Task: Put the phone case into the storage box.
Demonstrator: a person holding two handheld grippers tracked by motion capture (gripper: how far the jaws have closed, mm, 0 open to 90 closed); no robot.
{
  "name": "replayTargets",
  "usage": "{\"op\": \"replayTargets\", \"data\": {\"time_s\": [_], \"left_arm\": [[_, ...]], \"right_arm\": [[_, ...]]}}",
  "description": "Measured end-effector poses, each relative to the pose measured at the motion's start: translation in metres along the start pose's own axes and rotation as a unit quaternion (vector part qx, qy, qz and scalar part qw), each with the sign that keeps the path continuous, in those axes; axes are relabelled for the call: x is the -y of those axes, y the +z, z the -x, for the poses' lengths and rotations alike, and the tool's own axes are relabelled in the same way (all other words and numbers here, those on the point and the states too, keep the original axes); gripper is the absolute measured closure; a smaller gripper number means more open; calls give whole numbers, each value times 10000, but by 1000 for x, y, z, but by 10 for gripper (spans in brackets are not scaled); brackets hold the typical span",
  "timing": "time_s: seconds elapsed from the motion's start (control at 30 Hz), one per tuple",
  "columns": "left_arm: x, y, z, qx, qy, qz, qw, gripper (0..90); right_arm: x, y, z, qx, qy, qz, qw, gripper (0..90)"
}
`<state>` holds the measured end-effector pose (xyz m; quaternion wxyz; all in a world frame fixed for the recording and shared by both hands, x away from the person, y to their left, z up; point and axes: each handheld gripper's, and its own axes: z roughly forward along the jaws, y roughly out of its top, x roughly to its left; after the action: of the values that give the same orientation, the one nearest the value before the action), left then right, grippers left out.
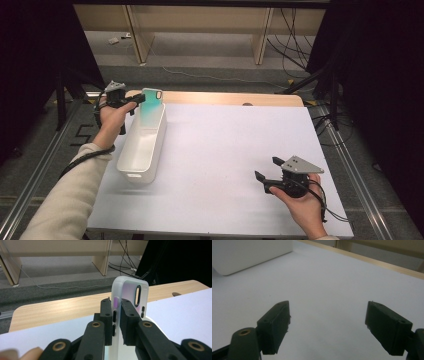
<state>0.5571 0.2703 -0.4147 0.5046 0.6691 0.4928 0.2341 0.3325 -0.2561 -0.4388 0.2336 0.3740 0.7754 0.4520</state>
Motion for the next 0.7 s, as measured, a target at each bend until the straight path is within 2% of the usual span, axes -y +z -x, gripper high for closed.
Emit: {"op": "replayTargets", "data": {"time_s": [0.07, 0.3, 0.37, 0.47, 0.53, 0.6, 0.7], "left_arm": [[1, 0, 0, -40, -33, -44, 10000, 806], [1, 1, 1, -83, 36, -113, 9999, 801], [2, 1, 0, -119, 79, -153, 9998, 799], [2, 2, 0, -186, 156, -180, 9995, 797], [3, 1, 0, -240, 236, -263, 9991, 786], [3, 1, 0, -311, 300, -294, 9986, 775], [3, -2, -1, -358, 331, -275, 9984, 722]], "right_arm": [[0, 0, 0, 19, -31, 27, 10000, 213], [0, 0, 0, -53, 35, -43, 10000, 213], [0, 0, 0, -7, 1, -3, 10000, 213], [0, -1, -1, -72, 61, -61, 9999, 213], [0, 0, 0, 12, -42, 29, 10000, 213], [0, 0, 0, 3, -25, 39, 10000, 213], [0, 0, 0, -49, 34, -22, 10000, 213]]}}
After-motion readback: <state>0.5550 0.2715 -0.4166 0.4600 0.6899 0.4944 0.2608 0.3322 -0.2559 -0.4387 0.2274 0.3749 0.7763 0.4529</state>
